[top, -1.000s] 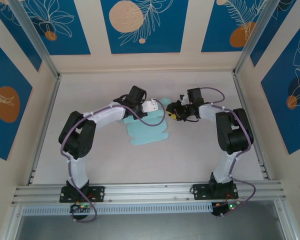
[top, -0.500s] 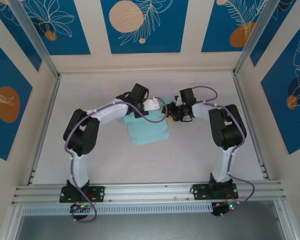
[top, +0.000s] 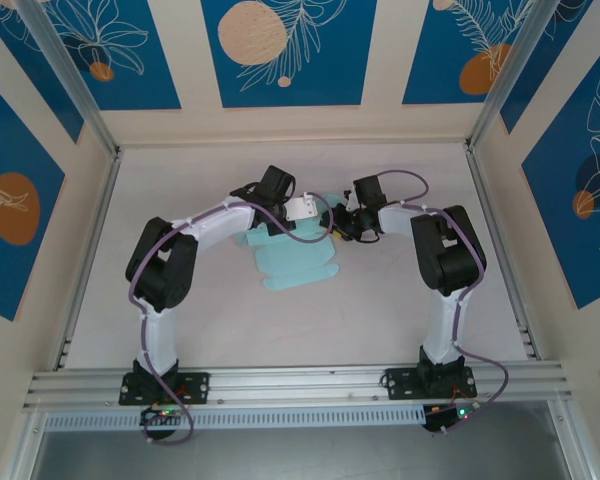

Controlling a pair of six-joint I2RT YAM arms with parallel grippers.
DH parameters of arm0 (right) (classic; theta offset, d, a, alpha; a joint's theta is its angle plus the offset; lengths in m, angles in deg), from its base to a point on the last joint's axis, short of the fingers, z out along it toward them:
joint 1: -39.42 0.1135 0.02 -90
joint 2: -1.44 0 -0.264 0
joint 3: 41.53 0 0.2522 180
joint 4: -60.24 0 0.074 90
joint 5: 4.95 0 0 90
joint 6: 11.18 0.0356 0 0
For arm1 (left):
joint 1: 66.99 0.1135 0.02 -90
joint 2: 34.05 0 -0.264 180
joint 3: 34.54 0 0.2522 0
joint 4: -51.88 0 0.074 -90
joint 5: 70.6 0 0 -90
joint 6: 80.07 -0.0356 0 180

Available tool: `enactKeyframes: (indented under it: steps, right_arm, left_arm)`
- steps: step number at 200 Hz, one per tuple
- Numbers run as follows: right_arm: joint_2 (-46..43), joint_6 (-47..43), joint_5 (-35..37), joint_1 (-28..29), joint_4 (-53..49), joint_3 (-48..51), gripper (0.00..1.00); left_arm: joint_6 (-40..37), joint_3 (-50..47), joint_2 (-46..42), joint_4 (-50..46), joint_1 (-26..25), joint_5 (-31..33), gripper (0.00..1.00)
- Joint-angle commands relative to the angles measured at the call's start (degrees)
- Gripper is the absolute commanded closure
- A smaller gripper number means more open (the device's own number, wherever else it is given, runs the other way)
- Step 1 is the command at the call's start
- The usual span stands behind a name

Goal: Fold the paper box

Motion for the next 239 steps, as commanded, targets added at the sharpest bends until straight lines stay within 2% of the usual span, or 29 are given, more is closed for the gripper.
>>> enactKeyframes:
  steps: [1, 22, 112, 148, 192, 239]
  right_arm:
    - [-0.46, -1.83, -2.83, 0.41, 3.89, -0.39, 0.64]
    - [-2.33, -2.75, -3.3, 0.75, 5.28, 0.48, 0.69]
    - [-5.93, -8.41, 1.79, 6.21, 2.49, -0.2, 0.7]
    - [-4.72, -6.12, 1.29, 6.6, 4.32, 0.79, 0.92]
    - [-4.1, -0.44, -1.63, 7.6, 10.59, 4.08, 0.92]
    - [-5.7, -0.54, 0.58, 6.03, 7.6, 4.8, 0.92]
  left_arm:
    - [0.53, 0.62, 0.99, -1.67, 0.35, -1.87, 0.74]
    - [0.61, 0.48, 1.09, -1.55, 0.32, -1.63, 0.74]
    - [2.31, -0.6, 0.73, -0.42, -0.14, -1.45, 0.74]
    - [2.3, -0.97, 0.45, 0.03, -0.14, -1.28, 0.74]
    - [2.64, -1.74, -0.03, 1.51, -0.14, -1.27, 0.74]
    - [1.99, -5.42, -0.81, 7.2, -0.3, 1.06, 0.74]
